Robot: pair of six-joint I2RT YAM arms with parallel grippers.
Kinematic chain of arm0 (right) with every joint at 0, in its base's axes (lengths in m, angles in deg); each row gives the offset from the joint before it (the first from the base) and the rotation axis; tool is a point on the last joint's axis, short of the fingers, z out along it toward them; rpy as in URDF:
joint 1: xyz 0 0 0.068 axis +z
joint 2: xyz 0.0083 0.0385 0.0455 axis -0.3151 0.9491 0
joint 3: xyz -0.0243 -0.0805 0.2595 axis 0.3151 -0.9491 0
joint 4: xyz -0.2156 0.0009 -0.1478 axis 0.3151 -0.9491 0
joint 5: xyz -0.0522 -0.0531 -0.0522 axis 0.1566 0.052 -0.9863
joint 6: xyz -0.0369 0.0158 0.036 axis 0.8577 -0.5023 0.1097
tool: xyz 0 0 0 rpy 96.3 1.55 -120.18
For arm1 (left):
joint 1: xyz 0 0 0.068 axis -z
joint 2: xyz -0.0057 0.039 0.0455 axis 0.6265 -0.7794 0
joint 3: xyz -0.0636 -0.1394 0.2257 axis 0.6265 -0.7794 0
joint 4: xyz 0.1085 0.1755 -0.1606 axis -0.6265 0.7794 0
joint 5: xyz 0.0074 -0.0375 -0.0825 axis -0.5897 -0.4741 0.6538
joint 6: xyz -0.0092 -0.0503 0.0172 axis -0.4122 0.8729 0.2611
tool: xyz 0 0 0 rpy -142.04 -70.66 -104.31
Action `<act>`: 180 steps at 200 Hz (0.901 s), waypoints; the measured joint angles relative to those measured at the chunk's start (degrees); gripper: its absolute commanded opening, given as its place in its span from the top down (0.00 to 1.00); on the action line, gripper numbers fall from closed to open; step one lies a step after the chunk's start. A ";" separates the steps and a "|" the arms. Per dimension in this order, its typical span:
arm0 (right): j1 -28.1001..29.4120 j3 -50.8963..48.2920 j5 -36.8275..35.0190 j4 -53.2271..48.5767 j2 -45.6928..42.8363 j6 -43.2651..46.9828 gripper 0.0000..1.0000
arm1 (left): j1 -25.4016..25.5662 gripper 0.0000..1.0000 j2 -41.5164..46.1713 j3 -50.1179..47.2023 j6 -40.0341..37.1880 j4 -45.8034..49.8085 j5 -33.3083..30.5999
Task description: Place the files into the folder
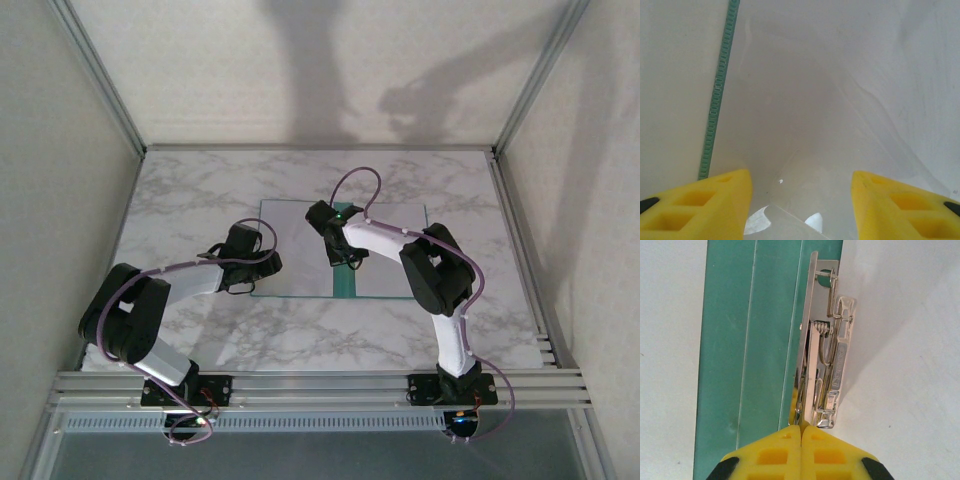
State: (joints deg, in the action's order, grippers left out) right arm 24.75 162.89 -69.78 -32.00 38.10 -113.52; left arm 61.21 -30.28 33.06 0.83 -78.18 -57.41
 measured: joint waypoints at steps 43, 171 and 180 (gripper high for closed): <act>-0.11 0.20 -0.02 -0.42 0.00 0.63 1.00 | -0.02 0.45 -0.07 0.00 0.00 -0.07 0.00; -0.11 -1.42 0.07 1.75 0.00 0.79 1.00 | -0.02 0.46 -0.07 0.00 0.00 -0.20 0.00; -0.11 -1.51 0.11 1.81 0.00 0.76 1.00 | -0.02 0.46 -0.07 -0.02 0.00 -0.20 0.00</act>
State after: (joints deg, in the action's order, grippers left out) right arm 24.64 161.38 -69.67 -30.18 38.10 -112.75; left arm 61.19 -30.35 33.04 0.83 -78.38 -57.41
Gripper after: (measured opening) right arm 0.056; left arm 0.540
